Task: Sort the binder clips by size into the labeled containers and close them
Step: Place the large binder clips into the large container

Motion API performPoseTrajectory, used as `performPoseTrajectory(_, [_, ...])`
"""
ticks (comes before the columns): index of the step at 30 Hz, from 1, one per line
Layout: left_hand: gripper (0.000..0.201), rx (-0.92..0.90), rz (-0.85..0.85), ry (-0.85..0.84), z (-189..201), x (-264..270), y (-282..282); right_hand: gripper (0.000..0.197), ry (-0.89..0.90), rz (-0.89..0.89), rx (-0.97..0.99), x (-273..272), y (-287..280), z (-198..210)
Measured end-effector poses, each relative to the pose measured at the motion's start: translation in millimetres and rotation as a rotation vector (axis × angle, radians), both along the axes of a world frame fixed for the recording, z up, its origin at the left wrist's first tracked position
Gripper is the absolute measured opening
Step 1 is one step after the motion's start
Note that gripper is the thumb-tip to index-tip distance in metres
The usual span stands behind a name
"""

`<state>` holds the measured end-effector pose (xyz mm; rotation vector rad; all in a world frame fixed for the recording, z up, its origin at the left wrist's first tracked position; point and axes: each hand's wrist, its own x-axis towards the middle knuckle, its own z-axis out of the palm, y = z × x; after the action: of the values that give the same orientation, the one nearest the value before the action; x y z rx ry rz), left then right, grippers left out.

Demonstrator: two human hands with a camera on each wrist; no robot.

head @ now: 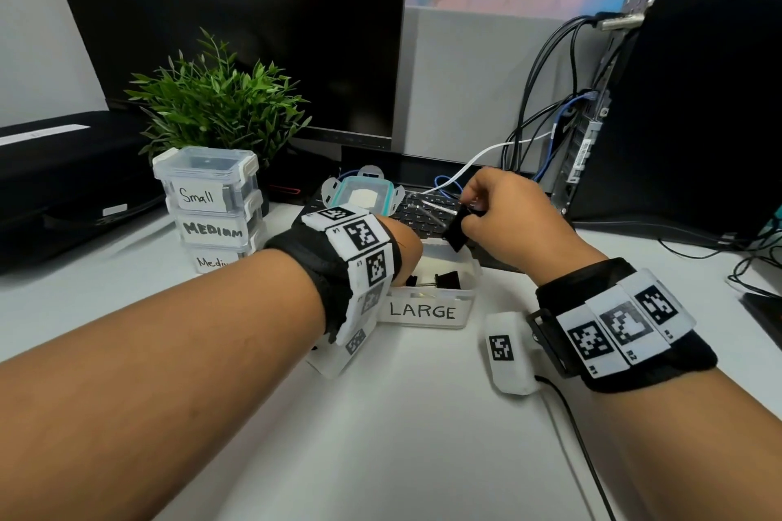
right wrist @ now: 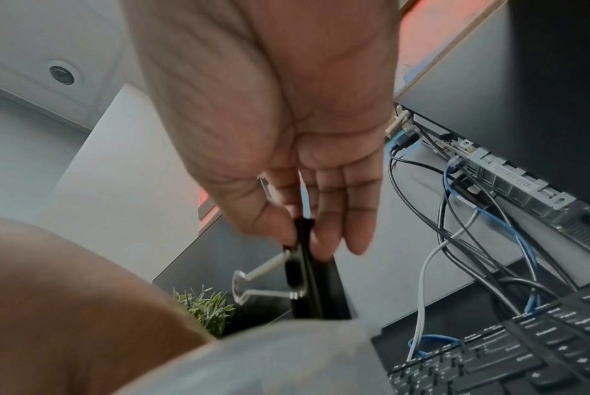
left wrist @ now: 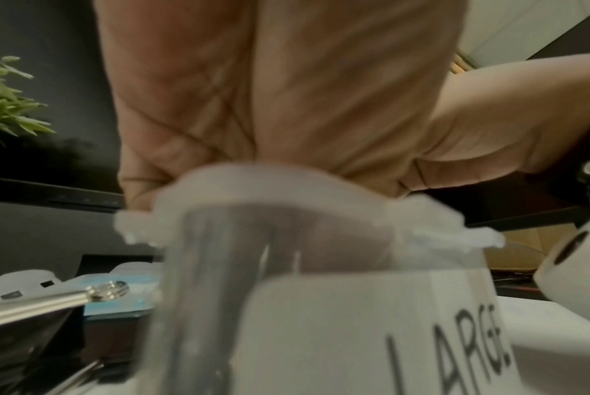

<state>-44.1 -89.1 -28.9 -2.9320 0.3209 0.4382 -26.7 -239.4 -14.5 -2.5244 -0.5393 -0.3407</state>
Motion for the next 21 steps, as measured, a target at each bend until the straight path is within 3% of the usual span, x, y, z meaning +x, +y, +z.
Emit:
performPoseTrajectory(4, [0.033,-0.009,0.003,0.014,-1,-2,2,0.021,-0.153,-0.058,0.160,3,-4,4])
performPoseTrajectory(6, [0.032,-0.011,0.003,0.025,-1,-4,3,0.020,-0.130,-0.103,0.065,4,-6,4])
performPoseTrajectory(10, [0.030,-0.001,0.025,0.047,0,-5,3,0.020,0.122,-0.147,-0.290,4,-5,2])
performPoseTrajectory(15, [0.030,0.004,0.027,0.038,2,-9,1,0.031,0.294,-0.113,-0.514,8,-3,0])
performPoseTrajectory(21, [0.031,0.052,0.045,0.012,4,-12,-2,0.025,0.306,-0.097,-0.522,8,-5,-6])
